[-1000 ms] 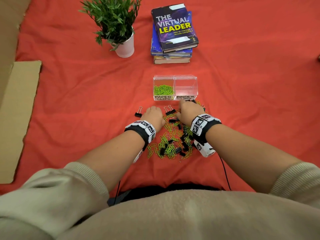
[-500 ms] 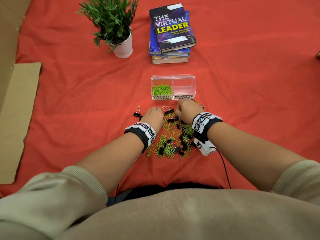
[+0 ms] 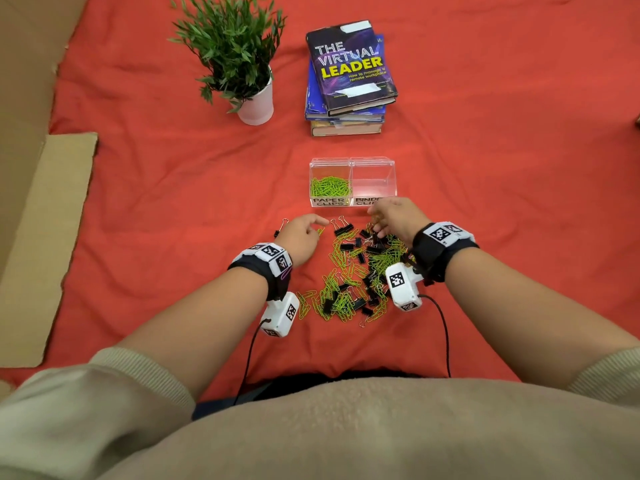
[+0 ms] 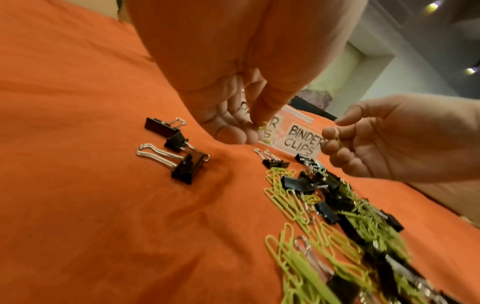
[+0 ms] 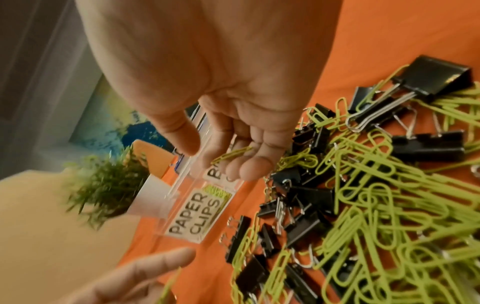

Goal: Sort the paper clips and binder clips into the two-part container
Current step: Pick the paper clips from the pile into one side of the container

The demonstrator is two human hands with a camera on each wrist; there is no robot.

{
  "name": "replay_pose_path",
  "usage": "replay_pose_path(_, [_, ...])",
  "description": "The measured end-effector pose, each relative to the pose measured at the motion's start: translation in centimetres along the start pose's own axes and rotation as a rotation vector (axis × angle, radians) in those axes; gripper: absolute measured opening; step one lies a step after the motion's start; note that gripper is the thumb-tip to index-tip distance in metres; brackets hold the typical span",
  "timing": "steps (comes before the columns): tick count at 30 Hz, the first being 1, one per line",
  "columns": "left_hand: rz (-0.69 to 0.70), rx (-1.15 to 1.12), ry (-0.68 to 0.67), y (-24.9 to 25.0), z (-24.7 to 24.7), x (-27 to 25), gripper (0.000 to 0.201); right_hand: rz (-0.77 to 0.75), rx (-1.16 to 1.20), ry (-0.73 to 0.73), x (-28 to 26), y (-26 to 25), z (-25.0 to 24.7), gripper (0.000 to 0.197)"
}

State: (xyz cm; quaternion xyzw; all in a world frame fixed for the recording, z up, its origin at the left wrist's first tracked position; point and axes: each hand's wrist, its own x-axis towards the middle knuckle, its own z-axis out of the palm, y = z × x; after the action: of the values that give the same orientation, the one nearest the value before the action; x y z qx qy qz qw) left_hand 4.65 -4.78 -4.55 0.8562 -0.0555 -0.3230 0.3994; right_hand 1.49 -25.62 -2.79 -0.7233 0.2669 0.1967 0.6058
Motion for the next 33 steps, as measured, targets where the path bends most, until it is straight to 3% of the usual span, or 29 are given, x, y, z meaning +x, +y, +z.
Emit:
replay_pose_path(5, [-0.146,-0.174,-0.024,0.7,-0.1,0.1,0.037,-0.215,-0.632,-0.022,0.0,-0.3,2.5,0.019])
replay_pose_path(8, [-0.171,-0.189,-0.041,0.9,0.1,0.3,0.031,-0.246,-0.811,-0.085,0.1,-0.5,3.8,0.023])
replay_pose_path(13, [0.146,0.364,-0.081,0.6,1.0,-0.5,0.006,-0.260,-0.800,0.001,0.2,-0.5,3.3,0.025])
replay_pose_path(17, [0.328,0.655,-0.165,0.2,1.8,-0.4,0.023,-0.275,-0.917,-0.072,-0.5,0.8,3.1,0.015])
replay_pose_path(26, [0.360,0.773,-0.131,-0.5,1.8,0.1,0.019,-0.310,-1.050,-0.063,-1.8,3.5,3.1,0.009])
replay_pose_path(30, [0.417,0.879,-0.145,-0.7,1.7,-0.1,0.016,-0.309,-0.959,-0.050,-2.2,3.4,2.9,0.009])
replay_pose_path(33, [0.406,0.885,-0.150,-1.0,1.5,-0.2,0.020,-0.188,-0.743,0.009,-2.3,2.8,2.1,0.008])
